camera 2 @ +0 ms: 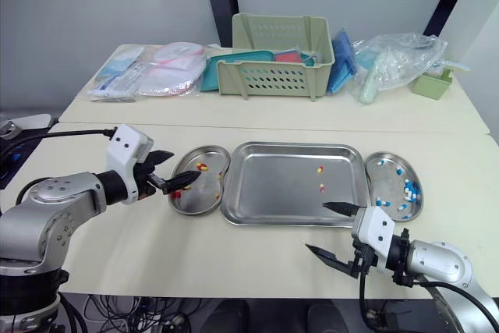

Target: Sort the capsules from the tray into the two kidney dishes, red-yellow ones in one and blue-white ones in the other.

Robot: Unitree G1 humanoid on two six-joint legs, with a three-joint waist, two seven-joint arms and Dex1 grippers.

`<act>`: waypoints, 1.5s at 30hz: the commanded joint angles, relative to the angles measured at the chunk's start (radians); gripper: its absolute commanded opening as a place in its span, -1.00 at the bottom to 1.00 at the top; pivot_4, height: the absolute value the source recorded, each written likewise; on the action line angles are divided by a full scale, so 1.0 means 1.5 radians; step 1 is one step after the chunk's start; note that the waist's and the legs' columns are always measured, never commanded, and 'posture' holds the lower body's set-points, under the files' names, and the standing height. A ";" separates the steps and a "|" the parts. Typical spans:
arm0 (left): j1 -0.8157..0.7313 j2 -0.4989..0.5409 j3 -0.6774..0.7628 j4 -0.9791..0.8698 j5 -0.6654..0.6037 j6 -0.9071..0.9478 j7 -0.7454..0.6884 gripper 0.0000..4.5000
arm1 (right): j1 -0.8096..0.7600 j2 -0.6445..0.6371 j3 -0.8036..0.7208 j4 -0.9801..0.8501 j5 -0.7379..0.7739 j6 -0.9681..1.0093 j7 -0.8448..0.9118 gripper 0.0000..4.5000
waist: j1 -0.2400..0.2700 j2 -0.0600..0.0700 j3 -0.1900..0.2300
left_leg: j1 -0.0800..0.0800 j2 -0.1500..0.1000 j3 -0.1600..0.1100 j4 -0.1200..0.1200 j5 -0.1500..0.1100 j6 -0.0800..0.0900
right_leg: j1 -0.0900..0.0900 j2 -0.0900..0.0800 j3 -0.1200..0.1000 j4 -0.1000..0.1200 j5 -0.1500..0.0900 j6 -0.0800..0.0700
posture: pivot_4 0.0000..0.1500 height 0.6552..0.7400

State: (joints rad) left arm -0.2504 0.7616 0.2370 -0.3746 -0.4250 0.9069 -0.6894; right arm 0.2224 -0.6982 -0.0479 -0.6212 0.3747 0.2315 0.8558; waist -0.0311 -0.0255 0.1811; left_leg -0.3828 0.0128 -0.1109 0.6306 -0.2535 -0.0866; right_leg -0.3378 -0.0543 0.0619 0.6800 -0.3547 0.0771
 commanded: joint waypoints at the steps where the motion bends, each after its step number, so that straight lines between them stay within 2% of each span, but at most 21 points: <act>1: 0.043 0.032 0.069 0.006 0.001 -0.061 -0.023 0.99 | 0.010 -0.008 -0.056 -0.009 0.017 0.011 -0.015 1.00 | -0.001 0.000 0.000 | 0.000 0.000 0.000 0.000 0.000 0.000 | 0.000 0.000 0.000 0.000 0.000 0.000 | 1.00 1.00; 7: 0.162 0.046 0.180 0.098 0.016 -0.211 -0.076 0.99 | 0.084 -0.034 -0.202 0.014 0.051 0.029 0.008 1.00 | 0.000 0.000 0.000 | 0.000 0.000 0.001 0.000 0.000 0.000 | 0.000 0.000 0.001 0.000 0.000 0.000 | 1.00 1.00; 13: 0.275 0.044 0.257 0.232 0.023 -0.340 -0.131 0.99 | 0.154 -0.078 -0.356 0.142 0.048 -0.004 0.085 1.00 | 0.000 0.000 0.000 | 0.001 0.000 0.001 0.000 0.000 0.000 | 0.000 0.000 0.001 0.000 0.000 0.000 | 1.00 1.00; 19: 0.358 0.052 0.311 0.360 0.023 -0.436 -0.187 0.99 | 0.215 -0.097 -0.429 0.246 0.018 -0.044 0.134 1.00 | 0.000 0.000 0.000 | 0.001 0.000 0.002 -0.001 0.000 0.000 | 0.000 0.000 0.001 0.000 0.000 0.000 | 1.00 1.00; 27: 0.406 0.049 0.318 0.418 0.027 -0.495 -0.198 0.99 | 0.207 -0.102 -0.437 0.297 0.004 -0.074 0.151 1.00 | -0.001 0.000 0.000 | 0.001 0.000 0.002 -0.001 0.000 0.000 | 0.001 0.000 0.001 0.000 0.000 0.000 | 1.00 1.00; 34: 0.446 0.025 0.310 0.370 -0.001 -0.483 -0.212 0.99 | 0.170 -0.115 -0.404 0.303 -0.009 -0.086 0.161 1.00 | -0.001 0.000 0.000 | 0.001 0.000 0.002 -0.001 0.000 0.000 | 0.001 0.000 0.001 0.000 0.000 0.000 | 1.00 1.00; 41: 0.455 0.022 0.300 0.345 -0.003 -0.483 -0.216 0.99 | 0.197 -0.094 -0.393 0.214 0.006 -0.063 0.159 1.00 | -0.001 0.000 -0.001 | 0.001 0.000 0.002 -0.001 0.000 0.000 | 0.001 0.000 0.001 0.000 0.000 0.000 | 1.00 1.00; 45: 0.457 0.018 0.298 0.330 -0.005 -0.475 -0.213 0.99 | 0.232 -0.047 -0.368 0.119 0.026 -0.062 0.140 1.00 | -0.001 0.000 -0.001 | 0.001 0.000 0.002 -0.001 0.000 0.000 | 0.001 0.000 0.001 0.000 0.000 0.000 | 1.00 1.00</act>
State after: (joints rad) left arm 0.4273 0.7886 0.6718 0.1485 -0.4206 0.1924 -1.0123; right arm 0.5610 -0.7848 -0.6036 -0.3755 0.3816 0.1403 1.0813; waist -0.0319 -0.0261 0.1800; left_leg -0.3812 0.0135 -0.1083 0.6290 -0.2538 -0.0863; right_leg -0.3370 -0.0546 0.0633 0.6794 -0.3548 0.0767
